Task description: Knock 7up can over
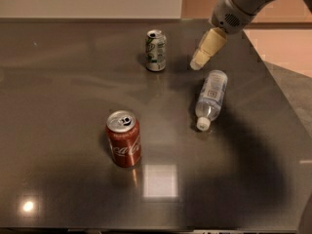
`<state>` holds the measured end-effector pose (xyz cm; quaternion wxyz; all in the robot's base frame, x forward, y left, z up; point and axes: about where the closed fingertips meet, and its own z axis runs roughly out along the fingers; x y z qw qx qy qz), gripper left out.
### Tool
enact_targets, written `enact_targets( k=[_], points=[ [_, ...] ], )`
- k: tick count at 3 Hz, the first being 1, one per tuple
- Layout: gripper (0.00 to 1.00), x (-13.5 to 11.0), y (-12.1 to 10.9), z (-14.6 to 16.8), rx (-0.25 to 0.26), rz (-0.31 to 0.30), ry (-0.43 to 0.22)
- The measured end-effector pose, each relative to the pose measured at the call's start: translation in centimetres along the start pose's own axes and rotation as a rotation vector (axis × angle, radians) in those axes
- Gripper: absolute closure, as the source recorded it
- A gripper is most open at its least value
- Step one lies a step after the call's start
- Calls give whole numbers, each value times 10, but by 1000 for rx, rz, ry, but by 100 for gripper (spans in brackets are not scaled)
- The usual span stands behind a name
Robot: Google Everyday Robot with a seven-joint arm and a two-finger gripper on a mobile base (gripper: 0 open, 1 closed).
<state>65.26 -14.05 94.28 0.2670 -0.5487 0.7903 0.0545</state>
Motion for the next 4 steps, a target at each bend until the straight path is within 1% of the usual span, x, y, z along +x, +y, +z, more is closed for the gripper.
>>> enact_targets(
  k=[1,2,3,4],
  points=[
    [0,-25,-20,31,-12,63,-67],
    [0,-49,-30,57,-26,112,-140],
    [0,-73,-33,78,-24,132,-219],
    [0,-90,-33,96,-13,142,-272]
  ],
)
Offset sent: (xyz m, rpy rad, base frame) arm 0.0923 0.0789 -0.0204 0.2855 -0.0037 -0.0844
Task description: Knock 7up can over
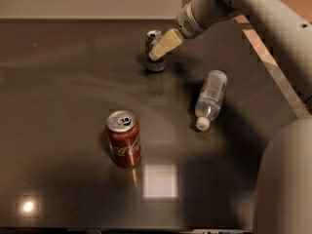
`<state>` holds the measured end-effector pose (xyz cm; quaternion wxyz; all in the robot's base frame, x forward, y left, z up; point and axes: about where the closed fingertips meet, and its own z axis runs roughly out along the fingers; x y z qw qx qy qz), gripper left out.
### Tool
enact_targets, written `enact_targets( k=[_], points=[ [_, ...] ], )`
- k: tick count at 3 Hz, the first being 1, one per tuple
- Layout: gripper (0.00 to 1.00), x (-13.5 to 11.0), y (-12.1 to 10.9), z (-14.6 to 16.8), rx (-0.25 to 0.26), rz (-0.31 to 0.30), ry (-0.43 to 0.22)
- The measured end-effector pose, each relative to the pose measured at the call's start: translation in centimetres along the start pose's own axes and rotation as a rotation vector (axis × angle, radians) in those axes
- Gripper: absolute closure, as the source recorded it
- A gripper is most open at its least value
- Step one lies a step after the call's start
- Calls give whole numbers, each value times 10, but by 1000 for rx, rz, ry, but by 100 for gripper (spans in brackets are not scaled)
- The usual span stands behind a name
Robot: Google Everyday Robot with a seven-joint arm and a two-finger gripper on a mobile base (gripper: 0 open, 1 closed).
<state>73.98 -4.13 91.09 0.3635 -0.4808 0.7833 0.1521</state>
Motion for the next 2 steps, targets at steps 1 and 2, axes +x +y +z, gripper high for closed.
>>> enact_targets(
  k=[1,2],
  points=[
    [0,-5,4,17,4,14,-46],
    [7,-6,7,29,5,26,-72]
  ],
)
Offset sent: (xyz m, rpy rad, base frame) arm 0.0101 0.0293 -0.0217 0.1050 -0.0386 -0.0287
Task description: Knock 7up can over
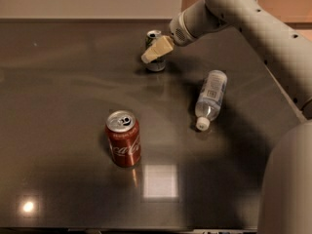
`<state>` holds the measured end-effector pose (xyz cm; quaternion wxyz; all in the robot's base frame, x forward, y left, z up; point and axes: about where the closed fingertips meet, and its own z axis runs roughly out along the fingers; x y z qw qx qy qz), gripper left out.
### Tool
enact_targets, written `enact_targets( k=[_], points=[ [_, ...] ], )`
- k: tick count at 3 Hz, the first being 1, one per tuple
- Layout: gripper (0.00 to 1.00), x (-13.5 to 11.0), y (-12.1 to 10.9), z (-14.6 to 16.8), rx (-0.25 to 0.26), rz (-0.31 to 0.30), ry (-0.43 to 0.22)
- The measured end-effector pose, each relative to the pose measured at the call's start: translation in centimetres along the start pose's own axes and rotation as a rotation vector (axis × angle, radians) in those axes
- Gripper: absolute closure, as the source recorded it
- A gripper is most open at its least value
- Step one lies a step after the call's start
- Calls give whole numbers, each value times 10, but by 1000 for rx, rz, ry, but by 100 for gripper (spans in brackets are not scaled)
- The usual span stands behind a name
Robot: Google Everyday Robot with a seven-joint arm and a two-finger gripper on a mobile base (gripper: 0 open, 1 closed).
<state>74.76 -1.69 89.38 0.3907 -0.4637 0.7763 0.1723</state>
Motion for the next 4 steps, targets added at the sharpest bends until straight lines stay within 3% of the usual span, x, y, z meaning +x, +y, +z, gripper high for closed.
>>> enact_targets(
  k=[1,3,4],
  points=[
    [25,0,1,3,-3,10,-16],
    [71,-5,2,-9,-17,34,-46],
    [95,-7,10,-32,-42,39,-16]
  ],
)
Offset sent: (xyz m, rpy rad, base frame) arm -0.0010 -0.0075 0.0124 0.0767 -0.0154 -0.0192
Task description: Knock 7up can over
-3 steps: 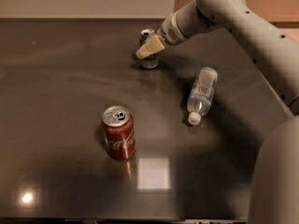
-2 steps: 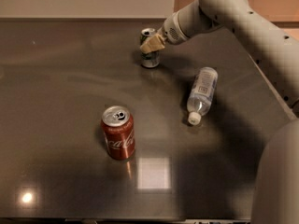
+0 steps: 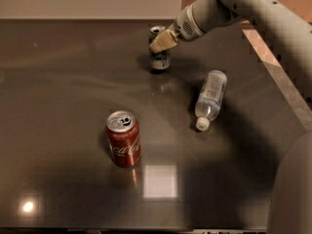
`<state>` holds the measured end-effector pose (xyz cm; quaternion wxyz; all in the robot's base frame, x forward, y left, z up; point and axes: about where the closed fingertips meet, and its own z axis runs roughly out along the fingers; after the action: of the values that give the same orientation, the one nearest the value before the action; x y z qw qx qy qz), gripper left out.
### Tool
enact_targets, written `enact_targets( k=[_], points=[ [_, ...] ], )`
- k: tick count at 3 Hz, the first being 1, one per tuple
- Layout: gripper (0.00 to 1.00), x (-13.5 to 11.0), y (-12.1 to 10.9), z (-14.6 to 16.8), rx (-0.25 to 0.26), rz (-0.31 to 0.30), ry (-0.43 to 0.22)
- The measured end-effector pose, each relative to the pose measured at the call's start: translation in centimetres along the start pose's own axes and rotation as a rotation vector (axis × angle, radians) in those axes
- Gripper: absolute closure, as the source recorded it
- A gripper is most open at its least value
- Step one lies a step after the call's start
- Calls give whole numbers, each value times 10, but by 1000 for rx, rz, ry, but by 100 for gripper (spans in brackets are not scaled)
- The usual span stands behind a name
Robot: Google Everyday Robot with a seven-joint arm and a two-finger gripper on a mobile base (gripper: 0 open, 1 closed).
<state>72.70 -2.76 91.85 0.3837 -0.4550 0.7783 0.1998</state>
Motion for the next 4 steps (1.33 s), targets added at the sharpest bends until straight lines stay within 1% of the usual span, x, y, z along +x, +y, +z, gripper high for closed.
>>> enact_targets(
  k=[1,2,3,4],
  points=[
    [100,-2,16,-21,-31,-51,84],
    [100,7,41,-36,-83,-140,232],
    [100,17,59,-43,-125,-231,367],
    [81,29,71,-42,-153,-317,494]
  ],
)
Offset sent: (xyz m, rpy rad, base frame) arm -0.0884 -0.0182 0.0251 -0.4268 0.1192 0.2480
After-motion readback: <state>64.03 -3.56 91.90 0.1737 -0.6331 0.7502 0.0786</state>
